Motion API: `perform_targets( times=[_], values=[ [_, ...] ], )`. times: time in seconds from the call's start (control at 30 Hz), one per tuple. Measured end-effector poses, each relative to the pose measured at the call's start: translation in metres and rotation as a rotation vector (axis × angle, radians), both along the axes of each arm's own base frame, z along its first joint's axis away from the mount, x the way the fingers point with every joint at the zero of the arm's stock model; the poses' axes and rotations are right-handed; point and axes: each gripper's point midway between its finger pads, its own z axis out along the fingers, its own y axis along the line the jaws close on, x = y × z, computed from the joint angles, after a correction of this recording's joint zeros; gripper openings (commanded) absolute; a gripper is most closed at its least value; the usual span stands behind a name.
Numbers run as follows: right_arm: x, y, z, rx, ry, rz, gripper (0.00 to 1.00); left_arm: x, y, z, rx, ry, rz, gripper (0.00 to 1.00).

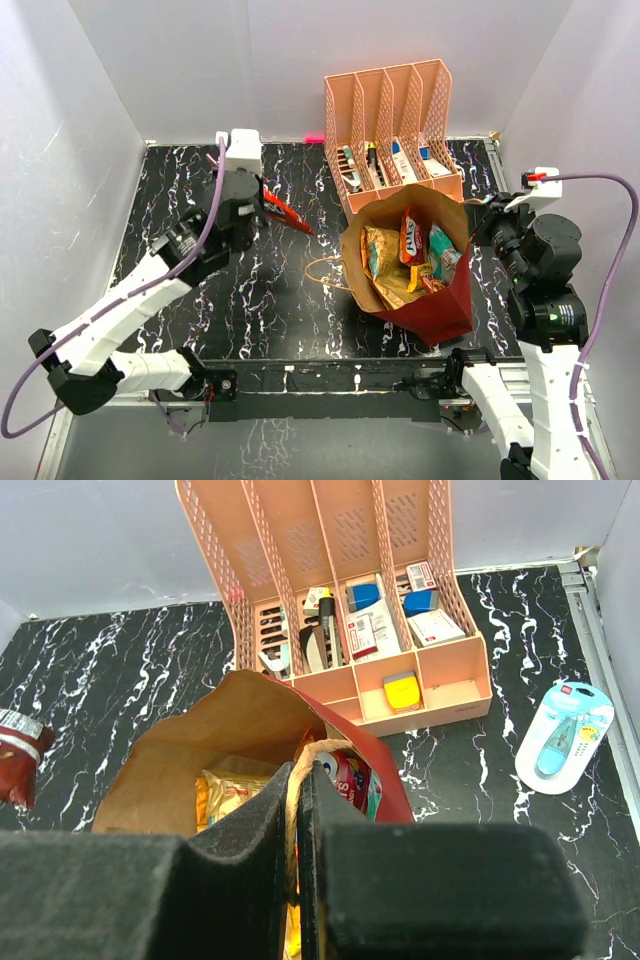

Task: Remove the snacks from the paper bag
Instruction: Place the snack at the center of the board.

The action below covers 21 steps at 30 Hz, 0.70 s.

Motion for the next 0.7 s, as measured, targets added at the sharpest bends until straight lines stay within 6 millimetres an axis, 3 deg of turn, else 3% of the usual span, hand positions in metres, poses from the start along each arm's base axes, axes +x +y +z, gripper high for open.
perform_targets(
  times=[0.1, 0.23, 0.4, 0.5, 0.57, 0.7],
  values=[
    [0.0, -0.001, 0.0, -0.004, 0.001, -0.003, 0.08, 0.032, 0.01, -0.008, -0.062, 0.015, 0.045, 0.0],
    [0.001, -0.002, -0.001, -0.009, 0.002, -0.01, 0.08, 0.088, 0.018, -0.044, -0.128, 0.101, 0.086, 0.0],
    [0.005, -0.002, -0.005, -0.013, 0.018, -0.009, 0.08, 0.156, -0.003, -0.108, -0.199, 0.26, 0.064, 0.0],
    [0.007, -0.002, -0.007, -0.017, 0.027, -0.009, 0.08, 0.186, -0.022, -0.14, -0.251, 0.339, 0.028, 0.0],
    [0.008, -0.003, -0.008, -0.02, 0.03, -0.009, 0.08, 0.204, -0.027, -0.147, -0.293, 0.361, 0.015, 0.0],
    [0.008, -0.003, -0.008, -0.023, 0.03, -0.011, 0.08, 0.236, -0.033, -0.133, -0.389, 0.336, -0.011, 0.0]
  ],
)
